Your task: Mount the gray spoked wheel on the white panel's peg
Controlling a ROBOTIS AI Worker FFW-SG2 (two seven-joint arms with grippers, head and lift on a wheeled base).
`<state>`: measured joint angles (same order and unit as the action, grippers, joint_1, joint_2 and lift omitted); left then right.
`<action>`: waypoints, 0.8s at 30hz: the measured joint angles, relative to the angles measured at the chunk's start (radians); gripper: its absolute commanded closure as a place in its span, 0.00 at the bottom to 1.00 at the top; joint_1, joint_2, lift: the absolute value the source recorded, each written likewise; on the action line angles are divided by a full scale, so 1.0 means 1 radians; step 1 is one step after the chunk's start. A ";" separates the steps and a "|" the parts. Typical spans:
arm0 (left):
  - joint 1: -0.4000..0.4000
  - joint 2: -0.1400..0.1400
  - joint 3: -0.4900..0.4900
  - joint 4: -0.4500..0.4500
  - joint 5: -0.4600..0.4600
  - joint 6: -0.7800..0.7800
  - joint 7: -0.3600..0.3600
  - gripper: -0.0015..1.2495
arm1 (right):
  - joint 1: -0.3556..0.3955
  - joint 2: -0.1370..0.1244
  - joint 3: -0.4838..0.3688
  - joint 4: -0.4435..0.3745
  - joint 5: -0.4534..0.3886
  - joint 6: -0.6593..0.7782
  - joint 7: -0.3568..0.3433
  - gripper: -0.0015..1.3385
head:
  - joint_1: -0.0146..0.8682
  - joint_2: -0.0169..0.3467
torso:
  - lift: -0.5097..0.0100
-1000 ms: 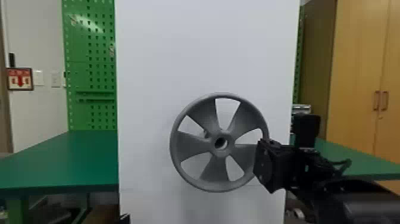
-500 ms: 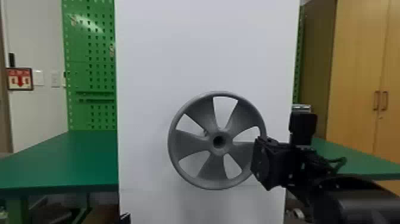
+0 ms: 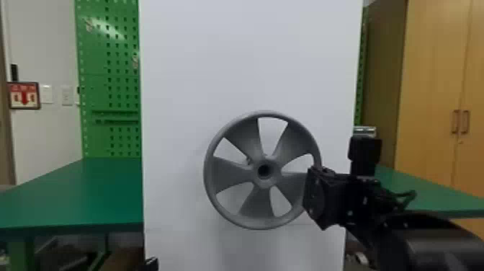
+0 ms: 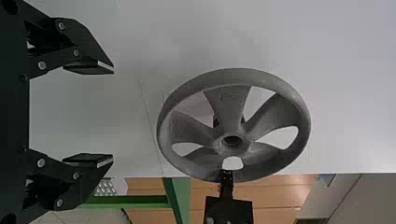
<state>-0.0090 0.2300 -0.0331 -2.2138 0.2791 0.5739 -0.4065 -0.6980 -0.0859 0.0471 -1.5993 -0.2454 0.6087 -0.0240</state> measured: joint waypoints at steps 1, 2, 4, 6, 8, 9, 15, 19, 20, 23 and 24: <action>0.000 0.000 0.000 0.000 0.000 0.000 0.000 0.46 | 0.000 0.000 0.000 0.001 0.000 -0.001 0.000 0.88 | 0.16 0.03 | 0.21; 0.000 0.000 0.000 0.000 0.000 0.000 0.000 0.46 | 0.000 0.001 0.000 0.002 0.000 -0.002 0.000 0.88 | 0.16 0.03 | 0.21; 0.000 0.000 0.000 0.000 0.000 0.000 0.000 0.46 | -0.001 0.001 -0.001 0.005 0.001 -0.003 -0.001 0.88 | 0.16 0.03 | 0.21; 0.000 0.000 0.000 0.000 0.000 0.000 0.000 0.46 | -0.003 0.002 -0.001 0.008 0.001 -0.004 -0.001 0.88 | 0.16 0.03 | 0.21; 0.000 0.000 0.000 0.000 0.000 0.000 0.000 0.46 | -0.005 0.004 0.000 0.011 0.001 -0.004 -0.008 0.88 | 0.16 0.03 | 0.21; 0.000 0.000 -0.001 0.000 0.000 0.000 0.000 0.46 | -0.006 0.004 0.001 0.012 0.000 -0.003 -0.014 0.88 | 0.16 0.03 | 0.21; 0.000 0.001 -0.001 0.000 0.000 0.000 0.000 0.46 | -0.008 0.013 0.010 0.015 -0.023 0.005 -0.080 0.88 | 0.16 0.03 | 0.21; 0.001 0.002 -0.001 0.000 0.001 0.000 0.000 0.46 | -0.011 0.016 0.014 0.017 -0.037 0.009 -0.100 0.88 | 0.16 0.03 | 0.21; 0.001 0.002 -0.001 0.000 0.001 0.000 0.000 0.46 | -0.012 0.016 0.015 0.019 -0.038 0.009 -0.101 0.88 | 0.16 0.03 | 0.21; 0.002 0.002 -0.001 -0.001 0.001 0.000 0.000 0.46 | -0.022 0.014 0.015 0.033 -0.046 0.008 -0.099 0.88 | 0.16 0.03 | 0.21; 0.002 0.002 -0.001 -0.001 0.001 0.000 0.000 0.46 | -0.025 0.013 0.016 0.038 -0.048 0.008 -0.098 0.88 | 0.16 0.03 | 0.21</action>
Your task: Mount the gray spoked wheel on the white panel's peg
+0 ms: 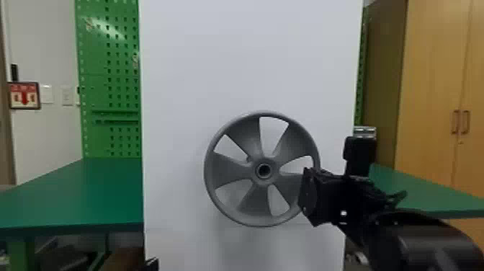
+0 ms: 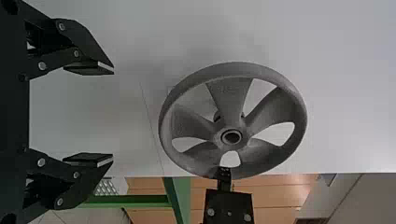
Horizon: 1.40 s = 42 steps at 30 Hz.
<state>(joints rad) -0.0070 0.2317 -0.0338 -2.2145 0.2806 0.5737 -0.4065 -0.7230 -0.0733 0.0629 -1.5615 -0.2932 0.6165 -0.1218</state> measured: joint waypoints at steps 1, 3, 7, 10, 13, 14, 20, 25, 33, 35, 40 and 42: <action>0.000 0.000 0.000 0.000 0.000 0.000 0.000 0.46 | -0.003 -0.001 0.001 0.004 -0.001 -0.001 0.001 0.88 | 0.16 0.03 | 0.21; 0.000 0.000 0.000 0.000 0.000 0.000 0.000 0.46 | -0.010 -0.003 0.003 0.015 -0.004 -0.004 0.006 0.88 | 0.16 0.03 | 0.21; 0.001 0.000 0.000 0.000 0.001 0.000 0.000 0.46 | -0.024 -0.006 0.005 0.041 -0.008 -0.014 0.020 0.88 | 0.16 0.03 | 0.21; 0.001 0.001 0.000 0.000 0.003 0.000 0.000 0.46 | -0.033 -0.007 0.008 0.061 -0.010 -0.024 0.030 0.88 | 0.16 0.03 | 0.21; 0.002 0.001 0.001 0.000 0.003 0.000 0.000 0.46 | -0.043 -0.011 0.009 0.083 -0.011 -0.033 0.041 0.88 | 0.16 0.03 | 0.21; 0.003 0.001 0.001 0.000 0.003 0.000 0.000 0.46 | -0.046 -0.011 0.009 0.090 -0.011 -0.036 0.042 0.88 | 0.16 0.03 | 0.21; 0.003 0.002 0.001 0.000 0.004 0.000 0.000 0.47 | -0.056 -0.011 0.001 0.127 -0.013 -0.052 0.047 0.88 | 0.16 0.03 | 0.21; 0.004 0.002 0.000 0.000 0.006 0.000 0.000 0.47 | -0.056 -0.010 0.000 0.133 -0.013 -0.059 0.047 0.88 | 0.16 0.03 | 0.21; 0.004 0.001 0.000 0.000 0.006 0.000 0.000 0.47 | -0.055 -0.008 0.002 0.133 -0.013 -0.063 0.047 0.88 | 0.16 0.03 | 0.21; 0.004 0.002 0.000 0.000 0.007 0.000 0.000 0.47 | -0.055 -0.008 0.002 0.133 -0.013 -0.064 0.047 0.88 | 0.16 0.03 | 0.21; 0.003 0.003 0.000 0.000 0.008 0.000 0.000 0.47 | -0.055 -0.008 0.002 0.136 -0.013 -0.066 0.047 0.83 | 0.16 0.03 | 0.21; 0.002 0.003 0.000 0.000 0.008 0.000 0.000 0.47 | -0.055 -0.008 0.002 0.138 -0.013 -0.069 0.047 0.74 | 0.16 0.03 | 0.21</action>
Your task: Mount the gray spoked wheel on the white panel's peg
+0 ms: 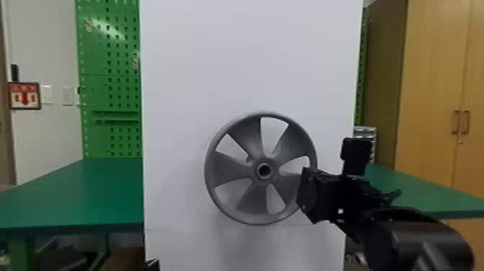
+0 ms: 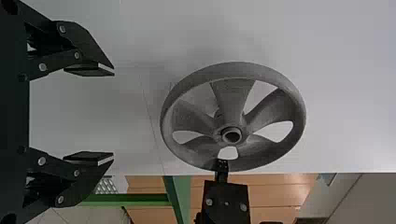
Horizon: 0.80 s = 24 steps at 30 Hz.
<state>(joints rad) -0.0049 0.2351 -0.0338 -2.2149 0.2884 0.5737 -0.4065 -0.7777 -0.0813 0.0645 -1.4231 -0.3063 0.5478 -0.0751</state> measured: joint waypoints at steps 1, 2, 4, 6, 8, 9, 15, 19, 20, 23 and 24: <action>0.000 0.000 0.000 0.000 0.000 0.000 0.000 0.47 | 0.000 0.000 0.000 0.001 0.000 -0.001 0.000 0.69 | 0.16 0.03 | 0.21; -0.001 0.001 0.000 0.000 0.000 0.000 0.000 0.47 | 0.000 0.000 0.001 0.003 0.000 -0.003 0.000 0.67 | 0.16 0.03 | 0.21; -0.001 0.001 -0.001 0.000 0.001 0.000 0.000 0.47 | 0.000 0.000 0.003 0.005 0.001 -0.006 0.000 0.63 | 0.16 0.03 | 0.21; -0.002 0.002 -0.002 0.000 0.001 0.000 0.000 0.47 | 0.001 0.000 0.004 0.006 0.001 -0.010 0.000 0.54 | 0.16 0.03 | 0.21; -0.003 0.003 -0.003 0.000 0.002 0.000 0.000 0.47 | 0.002 0.000 0.004 0.008 0.001 -0.013 0.000 0.47 | 0.16 0.03 | 0.21; -0.004 0.004 -0.004 0.000 0.003 0.000 0.000 0.47 | 0.002 0.000 0.003 0.008 0.001 -0.016 0.000 0.47 | 0.16 0.03 | 0.21; -0.005 0.007 -0.005 0.000 0.007 0.000 0.000 0.47 | 0.006 -0.001 -0.002 0.011 0.001 -0.028 0.000 0.30 | 0.16 0.03 | 0.21; -0.005 0.007 -0.006 0.001 0.007 0.000 0.000 0.47 | 0.006 -0.002 -0.001 0.015 0.000 -0.033 0.000 0.00 | 0.16 0.03 | 0.21; -0.005 0.007 -0.006 0.001 0.008 0.000 0.000 0.47 | 0.006 -0.002 -0.001 0.016 0.000 -0.035 0.000 0.00 | 0.16 0.03 | 0.21; -0.005 0.007 -0.006 0.001 0.008 0.000 0.000 0.47 | 0.007 -0.002 0.000 0.018 0.000 -0.038 0.000 0.00 | 0.16 0.03 | 0.21; -0.005 0.007 -0.006 0.001 0.008 0.000 0.000 0.47 | 0.007 -0.002 0.000 0.018 0.000 -0.038 0.000 0.00 | 0.16 0.03 | 0.21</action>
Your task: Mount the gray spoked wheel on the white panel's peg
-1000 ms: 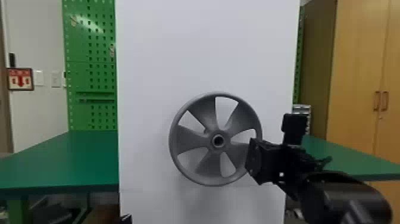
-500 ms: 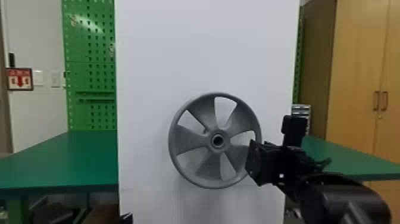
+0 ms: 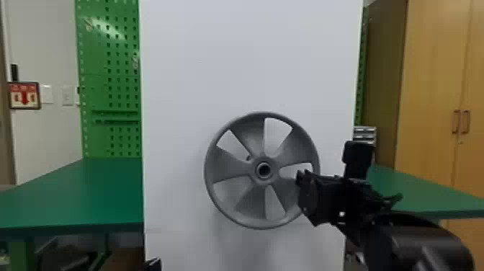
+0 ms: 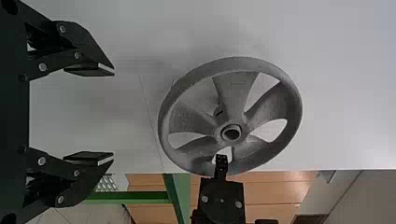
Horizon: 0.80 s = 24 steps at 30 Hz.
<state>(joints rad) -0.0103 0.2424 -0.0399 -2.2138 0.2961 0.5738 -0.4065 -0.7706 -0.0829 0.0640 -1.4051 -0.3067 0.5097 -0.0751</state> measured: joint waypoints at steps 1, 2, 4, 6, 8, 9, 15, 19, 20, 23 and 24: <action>0.000 0.000 0.000 0.000 0.000 0.000 0.000 0.47 | 0.000 0.000 0.000 0.000 0.000 0.000 0.000 0.00 | 0.16 0.03 | 0.21; 0.000 0.000 0.000 0.000 0.000 0.000 0.000 0.47 | 0.000 0.000 0.000 0.001 0.000 0.000 0.000 0.00 | 0.16 0.03 | 0.21; 0.000 0.000 0.000 0.000 0.000 0.000 0.000 0.47 | 0.001 0.000 -0.001 0.001 0.000 0.000 0.000 0.00 | 0.16 0.03 | 0.21; 0.000 0.000 0.000 0.000 0.000 0.000 0.000 0.47 | 0.001 0.000 -0.002 0.001 0.000 -0.001 0.000 0.00 | 0.16 0.03 | 0.21; 0.000 0.000 0.000 0.000 0.000 0.000 0.000 0.47 | 0.002 0.000 -0.002 0.001 0.000 -0.002 0.000 0.00 | 0.16 0.03 | 0.21; 0.000 0.000 0.000 0.000 0.000 0.000 0.000 0.47 | 0.002 0.000 -0.002 0.001 0.000 -0.003 0.000 0.00 | 0.16 0.03 | 0.21; 0.001 0.000 0.000 0.000 0.000 0.000 0.000 0.47 | 0.005 0.000 -0.003 0.002 0.000 -0.008 0.000 0.00 | 0.16 0.03 | 0.21; 0.002 0.000 0.000 0.000 0.000 0.001 0.000 0.47 | 0.005 0.000 -0.003 0.002 0.000 -0.010 0.000 0.00 | 0.16 0.03 | 0.21; 0.002 0.000 0.000 0.000 0.000 0.001 0.000 0.47 | 0.005 0.000 -0.003 0.002 0.000 -0.010 0.000 0.00 | 0.16 0.03 | 0.21; 0.003 0.000 0.000 0.000 0.000 0.000 0.000 0.47 | 0.005 0.000 -0.004 0.002 0.000 -0.012 0.000 0.00 | 0.16 0.03 | 0.21; 0.003 0.000 0.000 0.000 0.000 0.000 0.000 0.47 | 0.005 0.000 -0.004 0.002 0.001 -0.012 0.000 0.00 | 0.16 0.03 | 0.21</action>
<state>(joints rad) -0.0077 0.2424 -0.0397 -2.2136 0.2961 0.5742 -0.4066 -0.7655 -0.0828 0.0600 -1.4036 -0.3062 0.4978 -0.0751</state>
